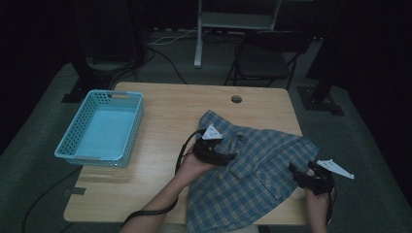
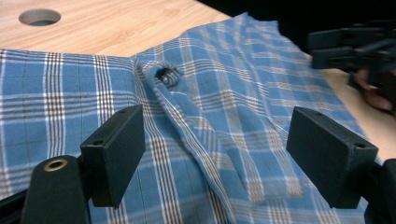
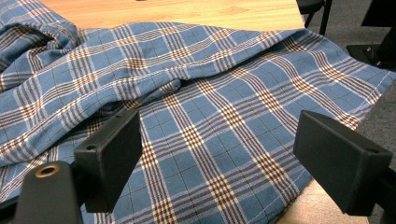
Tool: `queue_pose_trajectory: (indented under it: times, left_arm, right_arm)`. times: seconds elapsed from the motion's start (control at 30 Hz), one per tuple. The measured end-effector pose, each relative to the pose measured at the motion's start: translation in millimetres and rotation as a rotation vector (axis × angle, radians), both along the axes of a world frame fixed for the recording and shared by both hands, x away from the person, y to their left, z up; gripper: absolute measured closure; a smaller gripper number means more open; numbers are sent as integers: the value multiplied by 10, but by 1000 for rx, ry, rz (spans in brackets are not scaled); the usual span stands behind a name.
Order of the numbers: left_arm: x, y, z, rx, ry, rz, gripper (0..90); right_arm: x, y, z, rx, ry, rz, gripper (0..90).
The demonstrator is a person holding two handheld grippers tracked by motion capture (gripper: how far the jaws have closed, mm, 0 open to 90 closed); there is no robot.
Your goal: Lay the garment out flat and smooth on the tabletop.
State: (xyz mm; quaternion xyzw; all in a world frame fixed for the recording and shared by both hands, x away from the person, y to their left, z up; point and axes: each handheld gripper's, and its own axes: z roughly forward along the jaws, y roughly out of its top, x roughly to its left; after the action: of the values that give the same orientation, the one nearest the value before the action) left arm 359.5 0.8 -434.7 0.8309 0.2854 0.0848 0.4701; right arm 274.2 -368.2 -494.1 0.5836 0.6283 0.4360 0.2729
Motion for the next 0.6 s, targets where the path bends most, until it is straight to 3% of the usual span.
queue_pose_trajectory:
  times: [0.33,0.6]
  left_arm:
    - [173,-311,-195,121,39,58,204]
    - [178,-472,-325,165,17,66,315]
  right_arm:
    - [0,-2,0,2,0,7,150]
    - [4,2,0,1,3,8,150]
